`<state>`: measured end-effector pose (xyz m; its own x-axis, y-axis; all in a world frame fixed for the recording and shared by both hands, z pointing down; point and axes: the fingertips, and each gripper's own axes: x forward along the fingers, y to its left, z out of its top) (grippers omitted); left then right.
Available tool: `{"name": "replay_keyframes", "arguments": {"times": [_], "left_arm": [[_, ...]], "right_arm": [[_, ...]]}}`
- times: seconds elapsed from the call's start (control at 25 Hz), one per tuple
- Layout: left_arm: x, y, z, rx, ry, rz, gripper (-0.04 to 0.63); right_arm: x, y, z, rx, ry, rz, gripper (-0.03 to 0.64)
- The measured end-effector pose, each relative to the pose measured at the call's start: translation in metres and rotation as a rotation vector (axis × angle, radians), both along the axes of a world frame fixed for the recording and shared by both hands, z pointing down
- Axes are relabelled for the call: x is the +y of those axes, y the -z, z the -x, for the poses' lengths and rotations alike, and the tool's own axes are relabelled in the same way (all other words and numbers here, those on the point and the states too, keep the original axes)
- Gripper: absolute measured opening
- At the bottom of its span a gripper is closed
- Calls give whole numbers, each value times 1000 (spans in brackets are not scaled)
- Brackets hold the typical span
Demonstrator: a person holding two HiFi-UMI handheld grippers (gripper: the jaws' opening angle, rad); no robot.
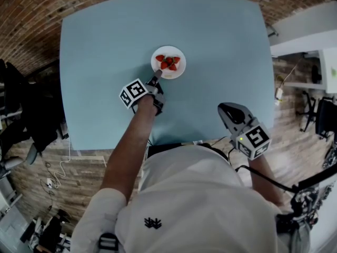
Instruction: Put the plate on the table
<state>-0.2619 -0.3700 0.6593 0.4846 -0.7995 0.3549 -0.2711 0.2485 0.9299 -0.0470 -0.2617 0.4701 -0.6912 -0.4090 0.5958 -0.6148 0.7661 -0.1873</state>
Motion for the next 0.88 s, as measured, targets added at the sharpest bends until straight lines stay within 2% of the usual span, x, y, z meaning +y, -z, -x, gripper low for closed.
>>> {"name": "replay_keyframes", "arguments": {"times": [0.24, 0.64, 0.72, 0.88], "left_arm": [[1, 3, 0, -124, -24, 54, 134], [11, 9, 8, -342, -17, 62, 236], [15, 9, 10, -418, -27, 63, 267], [21, 10, 16, -619, -50, 29, 336]], "right_arm": [[7, 3, -6, -6, -5, 0, 23], [26, 5, -29, -41, -10, -9, 23], [31, 5, -34, -46, -6, -13, 23], [41, 9, -47, -52, -1, -27, 23]]}}
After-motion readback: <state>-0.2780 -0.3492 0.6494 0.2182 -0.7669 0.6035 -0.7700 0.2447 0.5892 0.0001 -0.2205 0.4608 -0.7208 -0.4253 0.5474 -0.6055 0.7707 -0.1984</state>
